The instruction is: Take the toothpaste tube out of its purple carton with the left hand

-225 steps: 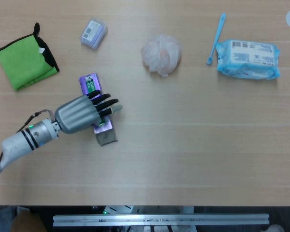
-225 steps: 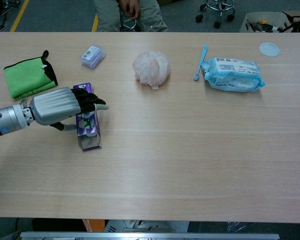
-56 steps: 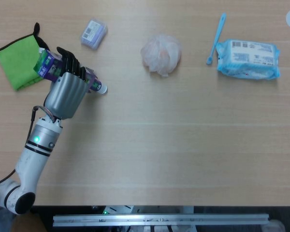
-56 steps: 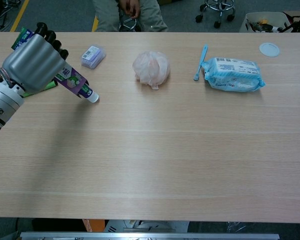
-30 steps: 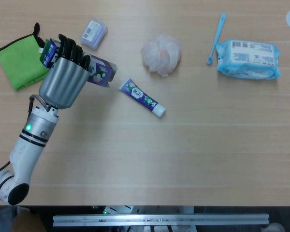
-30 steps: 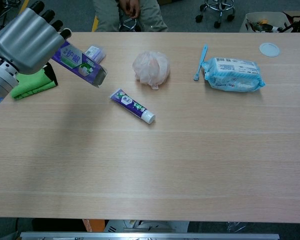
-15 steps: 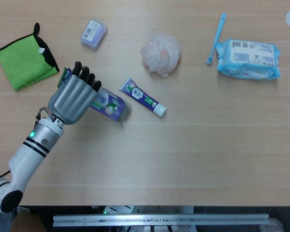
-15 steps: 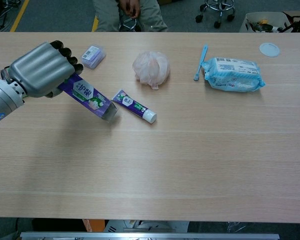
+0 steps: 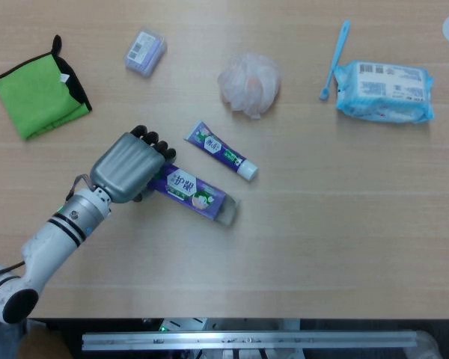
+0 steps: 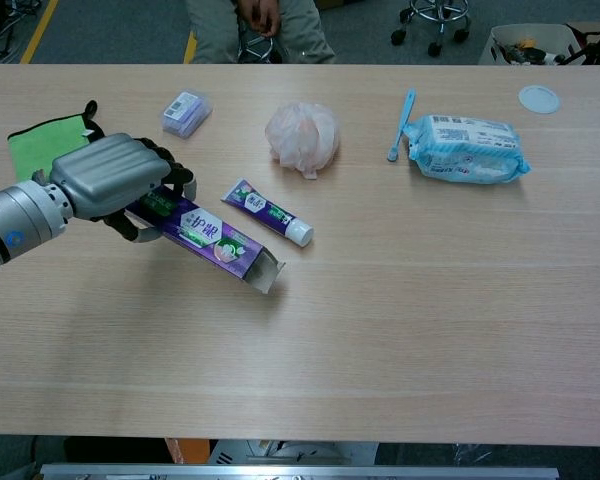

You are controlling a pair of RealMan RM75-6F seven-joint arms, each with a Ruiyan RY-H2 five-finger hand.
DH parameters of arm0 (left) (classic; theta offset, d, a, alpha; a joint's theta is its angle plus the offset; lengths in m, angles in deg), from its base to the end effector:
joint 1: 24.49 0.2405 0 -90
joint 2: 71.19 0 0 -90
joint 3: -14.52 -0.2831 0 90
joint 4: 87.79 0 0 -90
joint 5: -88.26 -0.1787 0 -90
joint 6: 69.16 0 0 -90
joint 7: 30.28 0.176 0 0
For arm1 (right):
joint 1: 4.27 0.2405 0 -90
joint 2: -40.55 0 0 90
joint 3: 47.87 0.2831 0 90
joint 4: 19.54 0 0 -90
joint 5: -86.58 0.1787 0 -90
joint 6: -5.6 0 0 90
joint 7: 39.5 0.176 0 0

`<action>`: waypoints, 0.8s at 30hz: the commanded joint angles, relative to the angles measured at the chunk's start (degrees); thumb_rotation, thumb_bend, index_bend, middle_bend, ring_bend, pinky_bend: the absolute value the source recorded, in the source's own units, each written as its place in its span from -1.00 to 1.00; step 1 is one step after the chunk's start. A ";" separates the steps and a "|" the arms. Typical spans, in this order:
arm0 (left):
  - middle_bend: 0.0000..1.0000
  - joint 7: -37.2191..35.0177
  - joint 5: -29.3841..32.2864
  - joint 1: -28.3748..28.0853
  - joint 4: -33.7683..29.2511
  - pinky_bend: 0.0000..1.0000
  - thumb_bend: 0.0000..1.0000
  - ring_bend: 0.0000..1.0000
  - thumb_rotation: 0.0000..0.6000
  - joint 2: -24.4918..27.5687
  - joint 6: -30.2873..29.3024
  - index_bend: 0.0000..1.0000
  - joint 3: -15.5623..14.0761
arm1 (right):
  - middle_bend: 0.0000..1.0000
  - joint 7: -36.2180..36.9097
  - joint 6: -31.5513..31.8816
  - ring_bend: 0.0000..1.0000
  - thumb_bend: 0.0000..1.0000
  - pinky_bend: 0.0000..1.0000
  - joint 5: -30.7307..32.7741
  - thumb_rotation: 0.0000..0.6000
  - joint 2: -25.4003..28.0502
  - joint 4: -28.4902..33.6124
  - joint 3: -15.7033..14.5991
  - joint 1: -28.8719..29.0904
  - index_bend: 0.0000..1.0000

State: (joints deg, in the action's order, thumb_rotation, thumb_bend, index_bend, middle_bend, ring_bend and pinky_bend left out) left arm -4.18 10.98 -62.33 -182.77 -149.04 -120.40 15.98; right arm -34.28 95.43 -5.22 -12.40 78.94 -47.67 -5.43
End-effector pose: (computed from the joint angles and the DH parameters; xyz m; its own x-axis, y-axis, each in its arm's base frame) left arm -0.1835 0.3214 0.0207 0.6954 0.2533 0.6725 0.6604 -0.5944 -0.4590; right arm -0.3099 -0.1703 0.2515 0.3963 -0.0104 0.9180 -0.9181 -0.0133 0.3962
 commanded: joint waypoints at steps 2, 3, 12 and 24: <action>-0.13 -4.19 0.81 -1.00 2.71 -0.49 -0.45 -0.46 1.00 -1.75 2.07 -0.23 0.47 | -0.15 0.16 0.11 -0.14 -0.44 -0.03 0.05 1.00 0.00 -0.12 0.02 -0.08 -0.17; -0.15 -4.61 0.96 -1.11 3.13 -0.49 -0.45 -0.46 1.00 -2.06 2.28 -0.27 0.44 | -0.15 0.20 0.08 -0.14 -0.44 -0.03 0.10 1.00 -0.01 -0.17 0.02 -0.08 -0.17; -0.76 -5.61 4.02 -1.44 4.40 -0.54 -0.45 -0.86 1.00 -3.51 3.65 -0.90 0.16 | -0.15 0.43 0.04 -0.14 -0.44 -0.03 0.18 1.00 -0.18 -0.50 0.10 -0.07 -0.17; -0.88 -2.31 3.87 2.30 2.61 -0.63 -0.45 -0.93 1.00 -1.39 -6.95 -1.00 1.05 | -0.15 0.60 -0.99 -0.14 -0.44 -0.03 0.55 1.00 -0.92 -1.13 0.27 0.51 -0.17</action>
State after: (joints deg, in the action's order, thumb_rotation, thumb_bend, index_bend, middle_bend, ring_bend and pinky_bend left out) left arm -7.74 15.24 -61.63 -179.65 -151.28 -123.93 16.63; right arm -33.65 94.47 -4.70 -13.29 77.83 -47.42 -4.95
